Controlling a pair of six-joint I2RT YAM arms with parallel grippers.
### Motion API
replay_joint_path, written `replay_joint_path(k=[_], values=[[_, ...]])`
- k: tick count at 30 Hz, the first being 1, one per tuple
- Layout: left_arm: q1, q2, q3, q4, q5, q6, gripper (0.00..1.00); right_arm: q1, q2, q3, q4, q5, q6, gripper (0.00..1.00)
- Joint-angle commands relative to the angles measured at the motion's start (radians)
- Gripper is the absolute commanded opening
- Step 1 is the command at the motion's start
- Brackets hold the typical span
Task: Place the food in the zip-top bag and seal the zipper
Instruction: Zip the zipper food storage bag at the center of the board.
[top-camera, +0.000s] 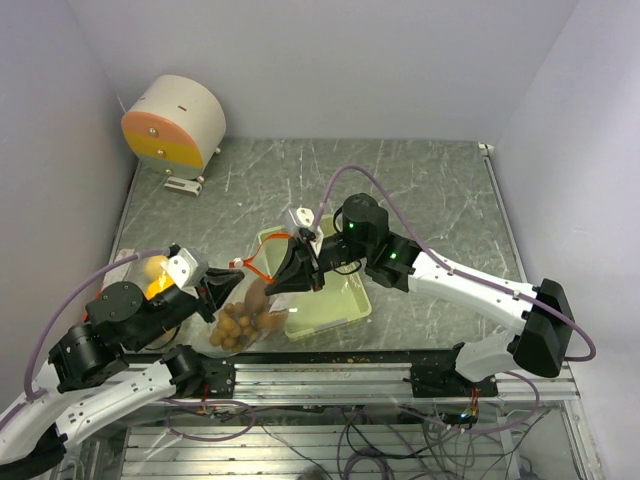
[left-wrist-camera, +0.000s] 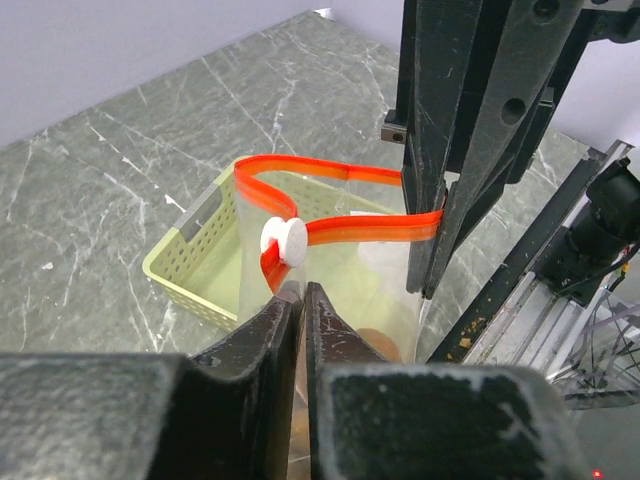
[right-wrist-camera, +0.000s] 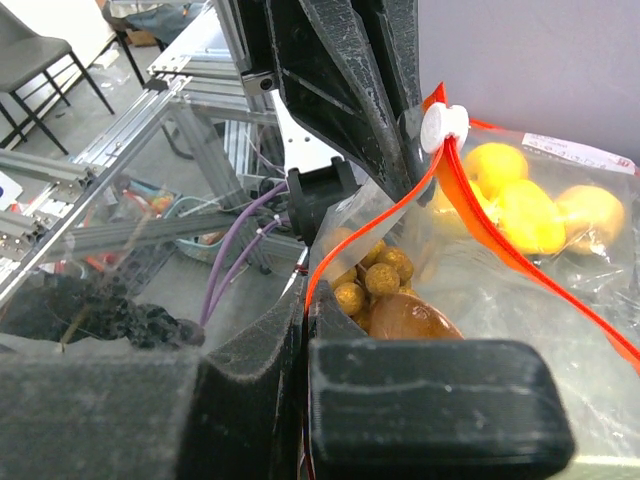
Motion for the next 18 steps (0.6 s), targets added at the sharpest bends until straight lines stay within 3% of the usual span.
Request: replay_joint_path(k=[1, 4, 8, 12, 18], values=[[0.000, 0.023, -0.004, 0.051, 0.063, 0.023, 0.14, 0.001, -0.015, 0.006, 0.001, -0.028, -0.019, 0.00], [0.000, 0.031, -0.015, 0.058, 0.082, 0.028, 0.08, 0.001, -0.013, 0.011, -0.015, -0.041, -0.030, 0.00], [0.000, 0.035, -0.019, 0.073, 0.121, 0.046, 0.07, 0.001, -0.014, 0.004, -0.028, 0.010, -0.028, 0.01], [0.000, 0.047, 0.023, 0.020, -0.009, -0.004, 0.07, -0.001, -0.034, 0.031, -0.111, 0.168, -0.071, 0.29], [-0.001, 0.069, 0.041, -0.050, -0.032, -0.017, 0.07, -0.003, -0.109, 0.019, -0.097, 0.316, -0.126, 0.43]])
